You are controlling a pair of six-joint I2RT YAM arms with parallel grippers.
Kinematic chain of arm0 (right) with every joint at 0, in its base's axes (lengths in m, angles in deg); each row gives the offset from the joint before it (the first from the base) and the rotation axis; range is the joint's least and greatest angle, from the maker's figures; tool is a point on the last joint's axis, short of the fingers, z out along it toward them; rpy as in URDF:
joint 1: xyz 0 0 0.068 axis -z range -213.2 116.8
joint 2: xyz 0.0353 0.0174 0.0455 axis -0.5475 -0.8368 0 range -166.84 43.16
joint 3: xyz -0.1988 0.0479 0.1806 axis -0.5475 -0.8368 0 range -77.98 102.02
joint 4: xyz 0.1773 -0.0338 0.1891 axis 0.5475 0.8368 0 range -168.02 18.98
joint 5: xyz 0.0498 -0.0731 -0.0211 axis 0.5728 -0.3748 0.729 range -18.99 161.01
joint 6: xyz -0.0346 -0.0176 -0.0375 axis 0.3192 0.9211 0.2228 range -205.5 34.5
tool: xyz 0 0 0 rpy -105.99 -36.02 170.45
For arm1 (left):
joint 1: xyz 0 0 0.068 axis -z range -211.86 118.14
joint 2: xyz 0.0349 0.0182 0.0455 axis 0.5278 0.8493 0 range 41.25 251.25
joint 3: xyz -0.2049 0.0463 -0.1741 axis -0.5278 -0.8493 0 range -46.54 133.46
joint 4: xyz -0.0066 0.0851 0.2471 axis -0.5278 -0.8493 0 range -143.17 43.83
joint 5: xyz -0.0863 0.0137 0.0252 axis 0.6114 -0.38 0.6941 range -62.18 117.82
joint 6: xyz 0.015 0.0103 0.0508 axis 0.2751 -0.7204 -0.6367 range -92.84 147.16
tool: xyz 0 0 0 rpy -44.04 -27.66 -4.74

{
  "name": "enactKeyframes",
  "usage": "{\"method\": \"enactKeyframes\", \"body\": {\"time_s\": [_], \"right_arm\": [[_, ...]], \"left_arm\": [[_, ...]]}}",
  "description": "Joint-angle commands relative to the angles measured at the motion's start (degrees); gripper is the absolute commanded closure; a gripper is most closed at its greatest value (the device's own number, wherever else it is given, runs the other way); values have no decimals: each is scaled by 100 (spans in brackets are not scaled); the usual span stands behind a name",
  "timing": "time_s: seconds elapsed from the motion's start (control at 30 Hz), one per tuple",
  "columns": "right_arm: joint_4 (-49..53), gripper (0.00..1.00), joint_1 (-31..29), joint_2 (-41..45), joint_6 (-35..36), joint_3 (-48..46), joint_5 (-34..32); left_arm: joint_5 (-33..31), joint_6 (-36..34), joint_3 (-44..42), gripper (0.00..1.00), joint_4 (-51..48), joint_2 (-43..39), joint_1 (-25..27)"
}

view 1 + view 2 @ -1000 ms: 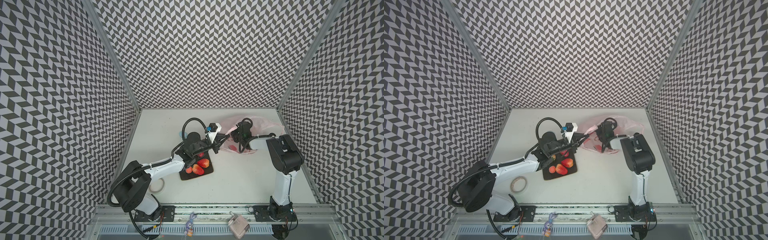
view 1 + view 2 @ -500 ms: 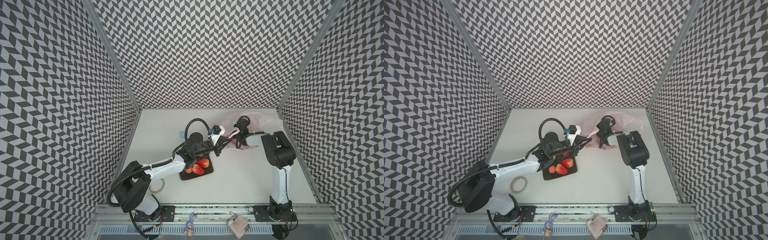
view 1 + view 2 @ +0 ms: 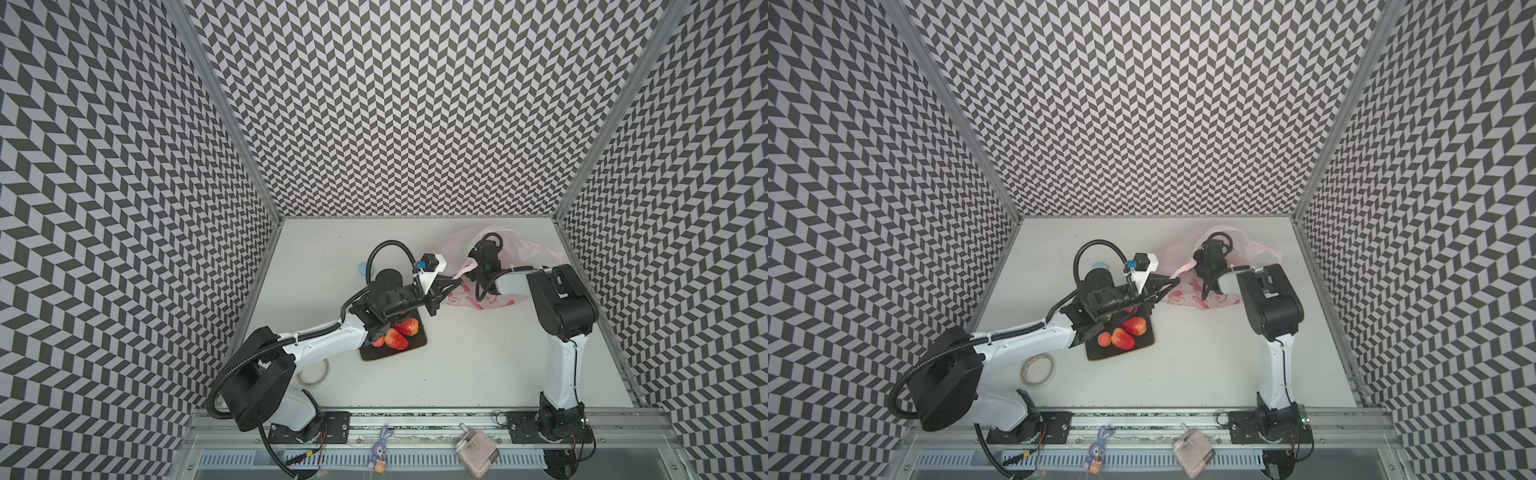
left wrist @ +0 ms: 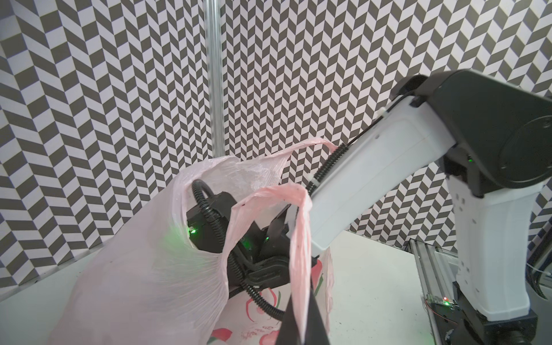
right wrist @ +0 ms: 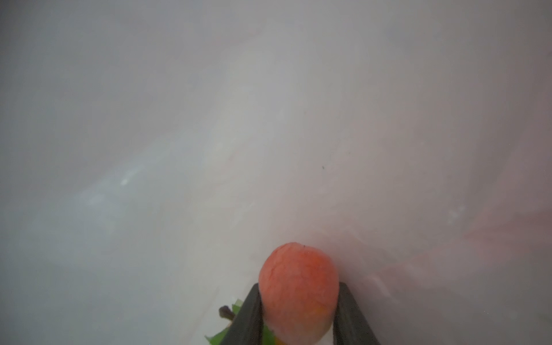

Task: Take the fake fruits out of the plastic bag
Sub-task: 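Close the right gripper on the small peach inside the bag, then lift the peach out and carry it to the black mat with the right gripper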

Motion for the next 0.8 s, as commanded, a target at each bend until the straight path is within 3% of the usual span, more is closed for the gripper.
{"method": "enactKeyframes", "body": {"time_s": [0.0, 0.33, 0.77], "right_arm": [[-350, 68, 34, 598, 284, -293, 235], [-449, 70, 131, 1747, 612, -1361, 876], [581, 70, 153, 3383, 1902, -2143, 1421]], "left_arm": [[-269, 99, -53, 100, 151, -37, 41], [-754, 100, 76, 100, 151, 148, 31], [-973, 324, 788, 100, 304, 865, -380]]}}
